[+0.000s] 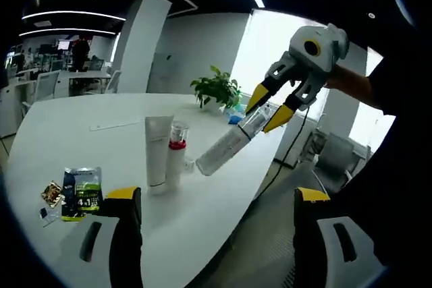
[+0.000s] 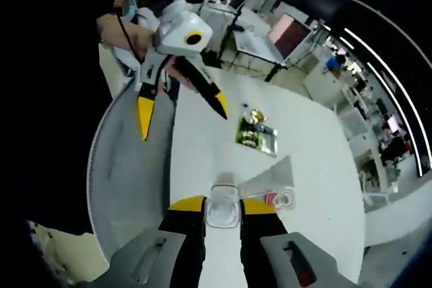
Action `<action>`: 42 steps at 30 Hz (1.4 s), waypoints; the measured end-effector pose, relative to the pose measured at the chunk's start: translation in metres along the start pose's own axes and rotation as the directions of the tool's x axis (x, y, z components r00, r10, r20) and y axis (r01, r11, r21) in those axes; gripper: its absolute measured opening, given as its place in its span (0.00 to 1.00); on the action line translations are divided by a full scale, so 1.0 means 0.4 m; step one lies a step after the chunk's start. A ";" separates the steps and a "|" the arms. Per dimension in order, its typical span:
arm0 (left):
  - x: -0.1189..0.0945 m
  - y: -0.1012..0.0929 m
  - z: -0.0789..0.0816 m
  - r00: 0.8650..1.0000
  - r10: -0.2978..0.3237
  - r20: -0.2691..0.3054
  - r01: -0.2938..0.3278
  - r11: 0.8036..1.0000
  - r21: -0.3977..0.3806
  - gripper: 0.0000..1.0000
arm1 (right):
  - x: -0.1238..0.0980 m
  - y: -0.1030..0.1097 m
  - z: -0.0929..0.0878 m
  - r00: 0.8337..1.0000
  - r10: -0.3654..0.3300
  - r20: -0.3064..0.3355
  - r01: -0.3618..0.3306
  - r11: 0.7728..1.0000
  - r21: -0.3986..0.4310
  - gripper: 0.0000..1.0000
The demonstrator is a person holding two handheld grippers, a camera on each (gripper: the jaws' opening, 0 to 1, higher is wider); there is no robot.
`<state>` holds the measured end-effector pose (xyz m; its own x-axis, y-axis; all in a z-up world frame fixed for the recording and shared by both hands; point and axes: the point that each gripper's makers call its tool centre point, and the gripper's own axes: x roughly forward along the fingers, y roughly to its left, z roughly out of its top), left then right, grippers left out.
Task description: Arrange the skincare products in the storage area until every visible bottle or jar stands upright without overlapping.
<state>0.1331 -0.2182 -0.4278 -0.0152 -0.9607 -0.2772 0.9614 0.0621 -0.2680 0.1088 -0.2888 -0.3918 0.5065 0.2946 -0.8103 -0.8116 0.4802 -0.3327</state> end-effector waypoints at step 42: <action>0.072 -0.049 0.085 0.987 -0.159 -0.025 0.159 0.938 0.309 0.16 | 0.044 0.017 0.137 0.967 0.255 -0.014 -0.255 0.958 -0.131 0.10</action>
<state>0.1231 -0.2562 -0.3991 -0.1745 -0.9514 -0.2537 0.9840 -0.1778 -0.0101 0.1282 -0.2348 -0.3820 0.2783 0.3963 -0.8749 -0.9449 0.2764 -0.1754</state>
